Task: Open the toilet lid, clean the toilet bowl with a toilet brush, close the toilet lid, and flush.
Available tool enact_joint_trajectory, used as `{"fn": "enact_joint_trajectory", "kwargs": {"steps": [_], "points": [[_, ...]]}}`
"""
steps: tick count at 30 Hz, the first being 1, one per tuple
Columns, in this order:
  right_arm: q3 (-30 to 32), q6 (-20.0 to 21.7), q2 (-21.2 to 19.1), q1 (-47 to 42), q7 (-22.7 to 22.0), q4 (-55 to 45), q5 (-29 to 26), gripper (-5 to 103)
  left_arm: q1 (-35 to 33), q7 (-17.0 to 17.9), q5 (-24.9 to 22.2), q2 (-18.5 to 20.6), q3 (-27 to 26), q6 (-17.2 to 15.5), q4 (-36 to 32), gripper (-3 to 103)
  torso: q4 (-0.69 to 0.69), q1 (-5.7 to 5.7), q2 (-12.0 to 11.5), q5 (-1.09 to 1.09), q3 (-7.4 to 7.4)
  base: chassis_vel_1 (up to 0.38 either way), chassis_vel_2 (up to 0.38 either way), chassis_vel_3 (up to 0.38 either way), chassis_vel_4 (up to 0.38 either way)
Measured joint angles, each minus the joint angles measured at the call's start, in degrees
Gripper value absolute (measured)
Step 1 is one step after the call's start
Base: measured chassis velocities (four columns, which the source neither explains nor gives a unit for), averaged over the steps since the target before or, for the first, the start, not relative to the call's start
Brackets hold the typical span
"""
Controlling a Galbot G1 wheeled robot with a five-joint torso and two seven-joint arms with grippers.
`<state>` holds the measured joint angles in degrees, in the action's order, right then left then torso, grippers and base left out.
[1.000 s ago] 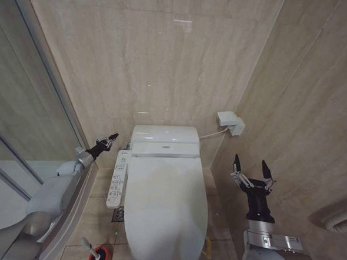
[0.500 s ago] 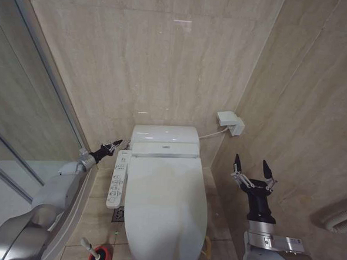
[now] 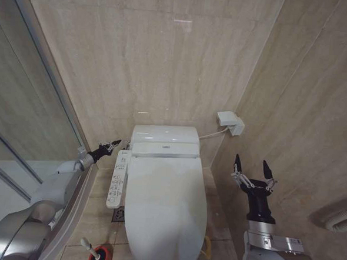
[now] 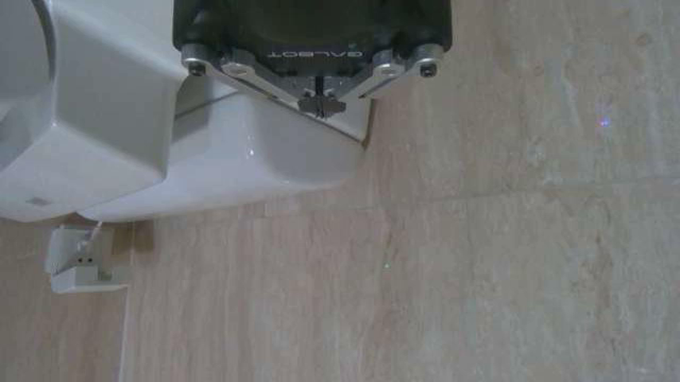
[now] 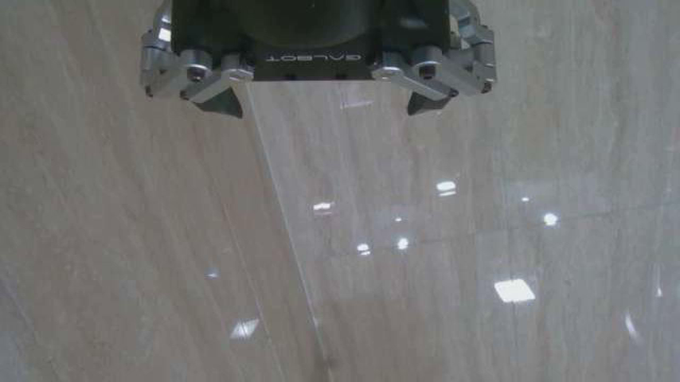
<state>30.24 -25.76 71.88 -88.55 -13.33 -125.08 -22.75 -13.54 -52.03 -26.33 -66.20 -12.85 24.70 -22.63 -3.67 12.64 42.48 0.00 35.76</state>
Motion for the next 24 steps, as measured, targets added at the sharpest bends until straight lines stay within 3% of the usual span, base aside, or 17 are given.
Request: {"fn": "enact_joint_trajectory", "kwargs": {"steps": [24], "points": [[-0.46,0.17,1.61,0.37,-0.16,1.44,1.15,100,-1.54,1.30,-1.93,0.78,0.44,-0.96,-3.78,0,0.00,0.00,0.00,0.00,0.00,0.000,0.000,0.000,0.000]]}}
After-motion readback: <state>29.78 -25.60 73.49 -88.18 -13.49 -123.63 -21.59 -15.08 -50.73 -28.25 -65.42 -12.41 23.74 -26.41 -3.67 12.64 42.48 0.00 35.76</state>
